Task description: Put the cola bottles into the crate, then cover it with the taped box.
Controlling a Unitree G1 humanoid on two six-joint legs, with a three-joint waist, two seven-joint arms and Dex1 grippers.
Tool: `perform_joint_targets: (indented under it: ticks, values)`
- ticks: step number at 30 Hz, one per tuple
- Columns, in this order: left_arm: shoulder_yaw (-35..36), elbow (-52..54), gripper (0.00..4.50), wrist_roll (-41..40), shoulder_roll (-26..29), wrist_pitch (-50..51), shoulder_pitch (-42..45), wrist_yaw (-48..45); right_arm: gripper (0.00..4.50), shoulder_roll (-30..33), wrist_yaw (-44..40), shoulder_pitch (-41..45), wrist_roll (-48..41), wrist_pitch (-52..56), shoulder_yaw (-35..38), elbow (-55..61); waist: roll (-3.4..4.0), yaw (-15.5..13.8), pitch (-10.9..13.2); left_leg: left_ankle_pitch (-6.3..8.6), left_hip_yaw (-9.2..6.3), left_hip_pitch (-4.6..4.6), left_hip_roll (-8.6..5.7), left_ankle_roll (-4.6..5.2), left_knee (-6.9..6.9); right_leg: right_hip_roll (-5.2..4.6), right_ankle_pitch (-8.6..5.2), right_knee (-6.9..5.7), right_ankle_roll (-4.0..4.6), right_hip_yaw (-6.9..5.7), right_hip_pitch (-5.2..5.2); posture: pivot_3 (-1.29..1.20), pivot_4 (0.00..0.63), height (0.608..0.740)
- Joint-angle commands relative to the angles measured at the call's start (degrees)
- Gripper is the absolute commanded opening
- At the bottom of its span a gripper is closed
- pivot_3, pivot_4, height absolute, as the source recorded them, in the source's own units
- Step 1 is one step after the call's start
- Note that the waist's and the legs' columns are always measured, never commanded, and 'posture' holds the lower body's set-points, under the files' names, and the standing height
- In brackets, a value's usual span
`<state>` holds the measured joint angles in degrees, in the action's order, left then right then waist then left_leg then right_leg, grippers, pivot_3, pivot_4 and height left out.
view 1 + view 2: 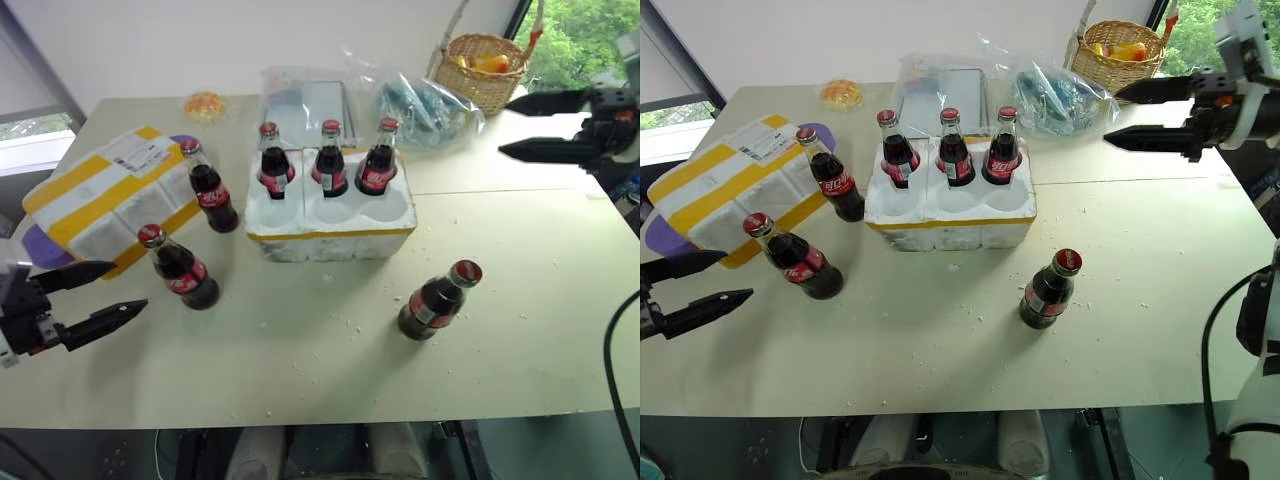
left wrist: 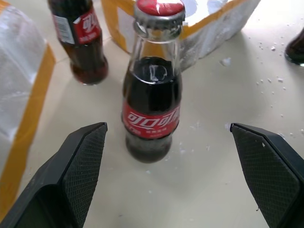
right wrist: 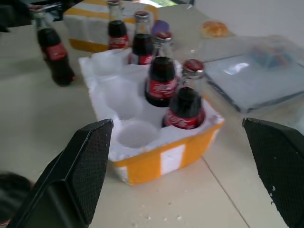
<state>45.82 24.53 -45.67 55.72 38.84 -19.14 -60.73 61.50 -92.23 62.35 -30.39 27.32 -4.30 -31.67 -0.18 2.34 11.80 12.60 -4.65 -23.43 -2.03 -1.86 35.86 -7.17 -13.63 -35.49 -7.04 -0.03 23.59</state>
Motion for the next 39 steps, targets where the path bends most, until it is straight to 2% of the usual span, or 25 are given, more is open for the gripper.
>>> perform_joint_targets:
  ticks: [1, 5, 13, 26, 29, 31, 39]
  values:
    - [-3.40, -1.48, 4.36, 2.56, -0.06, -2.26, 1.47, 0.15, 4.50, 2.62, -0.27, -0.22, -8.70, 6.72, 1.07, 9.67, 0.01, 0.05, 0.01, 0.00, 0.01, 0.00, 0.00, 0.00, 0.02, 0.00, 0.00, 0.00, 0.00, 0.00, 0.00, 0.00, 0.150, 0.737]
    - [-7.70, -3.69, 4.36, 5.37, -1.47, -5.13, 3.82, 0.56, 4.50, 3.49, -0.27, -0.39, -11.19, 8.95, 1.22, 15.50, 0.03, 0.17, 0.01, 0.00, 0.04, -0.01, 0.01, 0.00, 0.09, 0.00, 0.03, -0.01, 0.01, 0.01, 0.02, 0.00, 0.150, 0.737]
    - [-15.98, -8.11, 4.36, 8.99, -3.51, -8.17, 11.45, 2.55, 4.50, 2.20, -0.27, 0.42, -12.46, 13.91, 3.54, 19.59, 0.00, -0.02, 0.01, 0.00, 0.04, -0.02, 0.01, 0.00, 0.14, 0.02, 0.04, -0.06, 0.01, 0.01, 0.04, 0.00, 0.150, 0.737]
    - [-24.82, -12.65, 4.36, 11.77, -6.30, -9.17, 20.15, 4.01, 4.50, 0.57, 0.39, -1.04, -11.38, 16.11, 6.58, 21.69, 0.00, -0.03, 0.01, -0.01, 0.03, -0.03, 0.01, 0.01, 0.17, 0.03, 0.09, -0.17, -0.09, 0.01, 0.07, 0.00, 0.150, 0.737]
    - [-24.92, -12.09, 3.51, 10.73, -5.83, -8.59, 19.83, 2.53, 4.50, 0.28, 0.65, -1.77, -11.38, 16.09, 7.12, 22.00, 0.00, 0.00, 0.01, -0.01, 0.04, -0.03, 0.01, 0.01, 0.20, 0.03, 0.10, -0.17, -0.10, 0.01, 0.07, 0.00, 0.150, 0.737]
    - [-24.87, -11.86, 2.73, 10.86, -5.30, -8.22, 19.63, 2.26, 4.50, 0.15, 0.72, -2.37, -11.46, 16.08, 7.58, 22.30, 0.00, -0.03, 0.01, -0.01, 0.04, -0.03, 0.01, 0.01, 0.19, 0.03, 0.10, -0.18, -0.10, 0.02, 0.06, 0.00, 0.150, 0.737]
    - [-25.01, -10.11, 2.74, 9.83, -3.29, -5.67, 21.06, 2.02, 4.50, -0.61, 0.98, -3.47, -11.41, 15.61, 8.59, 22.22, -0.01, 0.06, 0.01, -0.01, 0.04, -0.03, 0.01, 0.01, 0.18, 0.03, 0.10, -0.18, -0.10, 0.02, 0.07, 0.00, 0.150, 0.737]
